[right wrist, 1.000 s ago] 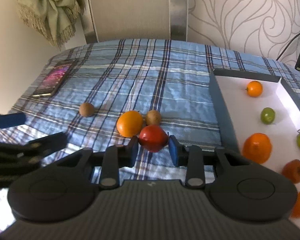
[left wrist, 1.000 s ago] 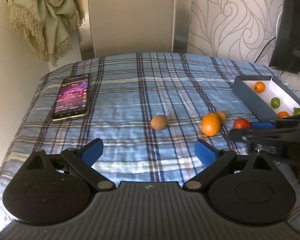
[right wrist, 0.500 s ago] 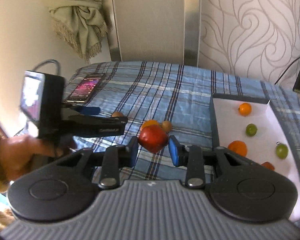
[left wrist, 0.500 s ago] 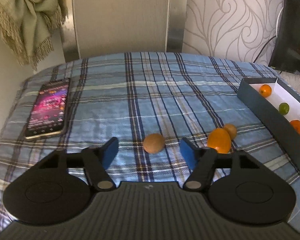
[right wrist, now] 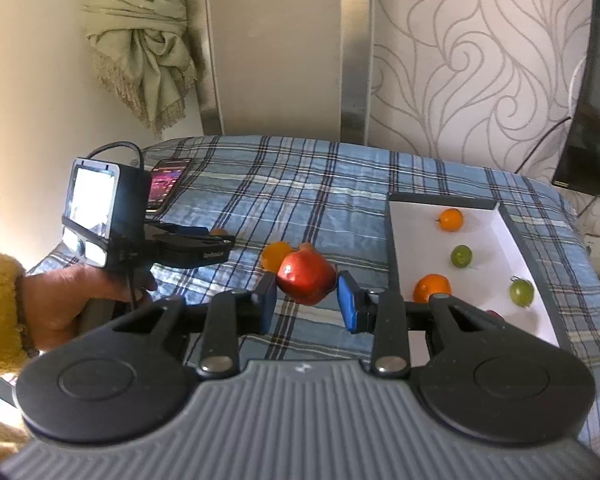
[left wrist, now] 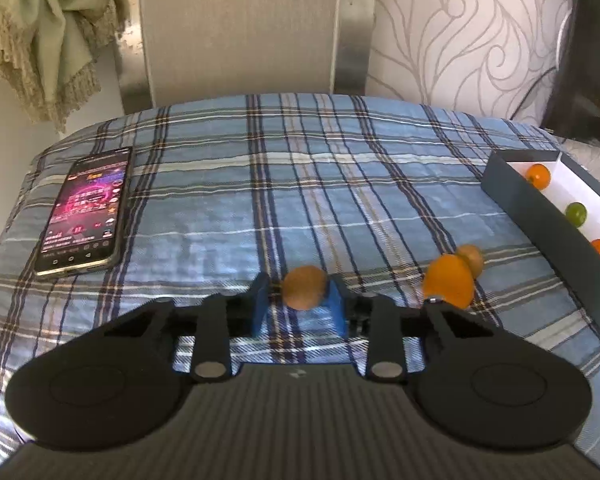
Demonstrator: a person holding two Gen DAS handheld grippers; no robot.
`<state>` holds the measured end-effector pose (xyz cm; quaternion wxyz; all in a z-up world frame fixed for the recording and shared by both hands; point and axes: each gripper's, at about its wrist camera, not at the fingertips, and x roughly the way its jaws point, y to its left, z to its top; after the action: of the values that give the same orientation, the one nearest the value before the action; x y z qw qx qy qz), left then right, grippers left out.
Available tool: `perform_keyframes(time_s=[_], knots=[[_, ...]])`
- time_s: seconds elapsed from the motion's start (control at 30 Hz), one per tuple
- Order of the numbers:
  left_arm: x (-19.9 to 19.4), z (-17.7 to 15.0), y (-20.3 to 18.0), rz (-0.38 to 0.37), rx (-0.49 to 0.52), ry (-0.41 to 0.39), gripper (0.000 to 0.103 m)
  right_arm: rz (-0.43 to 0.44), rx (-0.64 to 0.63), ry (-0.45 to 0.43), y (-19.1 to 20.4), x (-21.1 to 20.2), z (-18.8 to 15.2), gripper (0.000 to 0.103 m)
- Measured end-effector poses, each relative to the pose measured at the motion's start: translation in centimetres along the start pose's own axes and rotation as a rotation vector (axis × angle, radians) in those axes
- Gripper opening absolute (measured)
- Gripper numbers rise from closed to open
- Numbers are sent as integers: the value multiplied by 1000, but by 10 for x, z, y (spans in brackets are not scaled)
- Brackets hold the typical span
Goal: Organize fruits
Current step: 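Close the left gripper on a brown kiwi while the right gripper lifts the apple, then carry the kiwi in the left gripper and apple in the right gripper over the tray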
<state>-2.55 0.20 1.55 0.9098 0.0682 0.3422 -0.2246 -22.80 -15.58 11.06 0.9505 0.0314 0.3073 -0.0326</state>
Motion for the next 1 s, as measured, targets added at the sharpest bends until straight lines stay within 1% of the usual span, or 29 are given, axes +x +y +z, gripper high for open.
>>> perform_keyframes(time_s=[0.23, 0.33, 0.43, 0.6, 0.73, 0.9, 1.0], knots=[[-4, 2, 2, -15, -28, 19, 29, -49, 31, 16, -6, -17, -7, 36], [-12, 5, -1, 20, -49, 20, 29, -37, 34, 30, -21, -19, -13, 36], [-27, 11, -13, 35, -65, -8, 29, -17, 36, 20, -41, -20, -16, 36], [-45, 21, -59, 26, -54, -39, 29, 3, 13, -17, -71, -35, -22, 36], [-52, 27, -103, -3, -86, -38, 29, 13, -1, -26, -94, -40, -27, 36], [-59, 32, -153, -18, -68, -63, 29, 29, -15, -36, -115, -50, -35, 36], [-64, 33, -174, -19, -61, -76, 29, 35, -21, -50, -126, -58, -40, 36]])
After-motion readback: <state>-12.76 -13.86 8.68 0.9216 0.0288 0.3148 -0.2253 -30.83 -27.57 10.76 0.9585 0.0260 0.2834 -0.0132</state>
